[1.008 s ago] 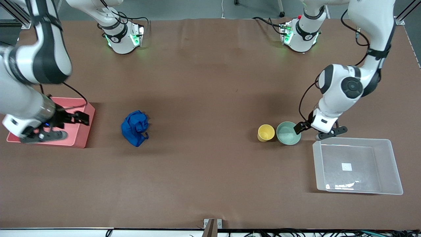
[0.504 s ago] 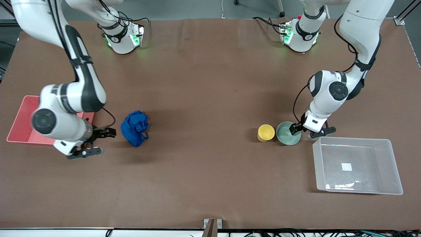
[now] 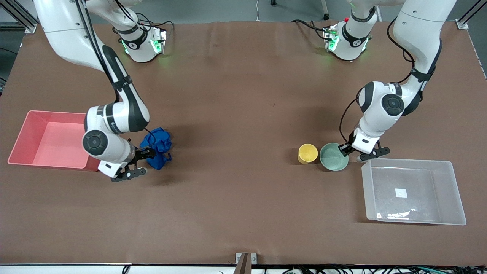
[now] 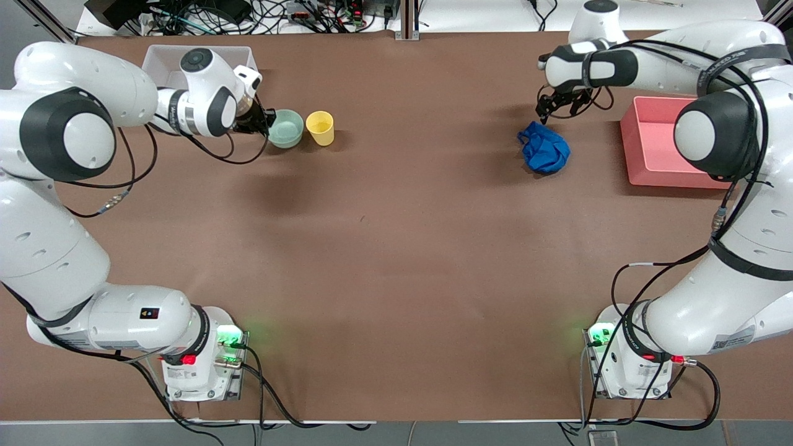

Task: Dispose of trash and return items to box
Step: 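Grasp the green bowl with the left gripper while the right gripper grasps the cloth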

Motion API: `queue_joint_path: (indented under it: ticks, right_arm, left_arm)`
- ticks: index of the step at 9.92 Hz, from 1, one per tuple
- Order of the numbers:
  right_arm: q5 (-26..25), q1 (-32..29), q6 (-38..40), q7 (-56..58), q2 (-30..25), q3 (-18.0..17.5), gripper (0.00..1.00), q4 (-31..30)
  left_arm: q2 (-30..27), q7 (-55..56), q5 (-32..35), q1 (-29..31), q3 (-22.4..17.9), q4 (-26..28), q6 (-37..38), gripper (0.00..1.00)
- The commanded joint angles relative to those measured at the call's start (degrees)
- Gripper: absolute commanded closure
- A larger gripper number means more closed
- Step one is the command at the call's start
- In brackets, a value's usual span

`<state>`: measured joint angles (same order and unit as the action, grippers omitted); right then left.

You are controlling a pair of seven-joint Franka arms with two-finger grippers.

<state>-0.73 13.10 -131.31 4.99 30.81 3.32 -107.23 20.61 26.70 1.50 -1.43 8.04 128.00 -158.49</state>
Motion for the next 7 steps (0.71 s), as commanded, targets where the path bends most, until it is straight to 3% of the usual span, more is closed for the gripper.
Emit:
queue_joint_path:
  ticks: [1,3,4,6,7]
  right_arm:
    - [0.2,1.57,-5.07,-1.12,-0.84,0.19,0.0,-4.73]
    - [0.2,1.67,-9.55,-1.21,-0.58,0.19,0.0,-8.07]
    - [0.2,1.67,-11.4,-1.21,-0.57,0.19,0.11,-9.13]
    - [0.2,2.02,-12.04,-1.21,0.47,0.19,0.75,-9.31]
    - [0.2,2.11,-11.78,-1.21,0.48,0.19,0.9,-9.32]
  left_arm:
    - [-3.89,0.37,1.14,0.46,-0.48,-6.83,14.18,1.0]
    - [-3.39,-2.86,1.14,3.0,-0.48,-19.22,28.09,1.0]
    - [-1.99,-5.92,1.14,5.1,-0.48,-23.1,30.32,1.0]
    - [2.82,-13.74,1.14,10.54,-0.48,-29.44,30.35,1.0]
    - [6.08,-18.39,1.14,13.0,-0.48,-32.69,30.35,1.0]
